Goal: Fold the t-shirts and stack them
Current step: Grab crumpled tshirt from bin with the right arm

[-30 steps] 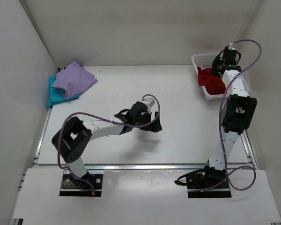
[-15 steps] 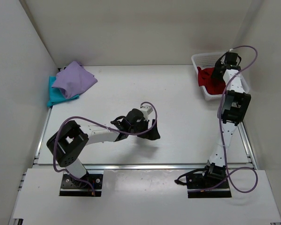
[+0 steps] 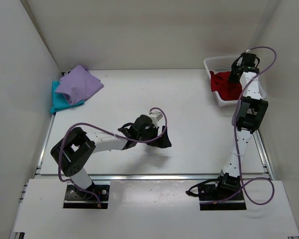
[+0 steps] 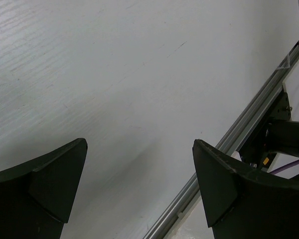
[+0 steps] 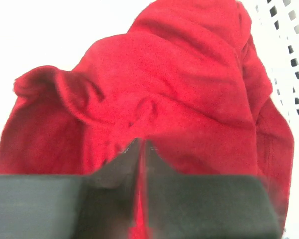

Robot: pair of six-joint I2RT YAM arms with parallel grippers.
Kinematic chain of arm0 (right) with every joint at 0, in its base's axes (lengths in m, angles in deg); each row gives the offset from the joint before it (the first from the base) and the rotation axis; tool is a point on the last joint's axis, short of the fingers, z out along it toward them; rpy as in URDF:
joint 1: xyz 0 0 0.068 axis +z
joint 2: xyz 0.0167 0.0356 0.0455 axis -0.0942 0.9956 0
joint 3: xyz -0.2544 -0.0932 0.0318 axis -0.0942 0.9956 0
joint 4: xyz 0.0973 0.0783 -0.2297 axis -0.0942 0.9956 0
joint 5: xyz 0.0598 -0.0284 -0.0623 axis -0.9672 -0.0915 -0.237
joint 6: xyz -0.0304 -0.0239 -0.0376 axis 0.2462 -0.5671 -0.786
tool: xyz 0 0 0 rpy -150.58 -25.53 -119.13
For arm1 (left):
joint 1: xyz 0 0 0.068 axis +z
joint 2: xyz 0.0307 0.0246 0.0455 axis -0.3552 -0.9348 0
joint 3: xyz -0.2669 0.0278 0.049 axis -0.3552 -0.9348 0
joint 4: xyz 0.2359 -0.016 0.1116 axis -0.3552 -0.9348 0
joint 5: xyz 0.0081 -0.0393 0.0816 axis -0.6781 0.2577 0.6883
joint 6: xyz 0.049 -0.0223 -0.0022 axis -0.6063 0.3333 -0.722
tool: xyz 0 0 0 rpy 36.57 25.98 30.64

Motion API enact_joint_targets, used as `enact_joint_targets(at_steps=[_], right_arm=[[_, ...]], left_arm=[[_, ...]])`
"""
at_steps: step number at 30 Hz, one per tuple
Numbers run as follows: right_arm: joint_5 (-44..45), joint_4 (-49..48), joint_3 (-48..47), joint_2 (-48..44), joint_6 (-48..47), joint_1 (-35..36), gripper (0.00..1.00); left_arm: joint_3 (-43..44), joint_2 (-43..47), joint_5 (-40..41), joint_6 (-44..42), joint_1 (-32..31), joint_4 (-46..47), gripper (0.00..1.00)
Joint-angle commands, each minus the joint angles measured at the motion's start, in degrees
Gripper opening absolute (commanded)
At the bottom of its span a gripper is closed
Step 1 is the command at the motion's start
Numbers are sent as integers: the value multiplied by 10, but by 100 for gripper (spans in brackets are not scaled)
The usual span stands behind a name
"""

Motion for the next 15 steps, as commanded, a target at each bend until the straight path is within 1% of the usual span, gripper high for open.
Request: enact_joint_targets(at_steps=[1, 2, 3, 4, 5, 8, 9, 14, 15], right_arm=[[-9, -29, 14, -110, -1, 9, 15], [1, -34, 18, -112, -6, 16, 25], [8, -30, 23, -112, -17, 15, 41], [17, -21, 17, -107, -28, 19, 52], [21, -19, 18, -99, -35, 22, 54], [37, -12, 38, -76, -35, 20, 53], [36, -13, 39, -67, -36, 23, 54], [46, -16, 18, -20, -39, 18, 53], [48, -15, 11, -13, -37, 18, 51]], left_arm=[[3, 13, -13, 2, 4, 18, 98], [-2, 14, -13, 8, 2, 17, 99], [0, 16, -12, 8, 5, 20, 99], [-4, 20, -11, 8, 6, 21, 99], [-5, 22, -12, 12, 4, 19, 99], [-8, 25, -13, 13, 6, 26, 99], [-6, 27, -11, 10, 5, 24, 99], [-9, 34, -9, 10, 5, 26, 99], [-11, 31, -9, 12, 7, 27, 99]])
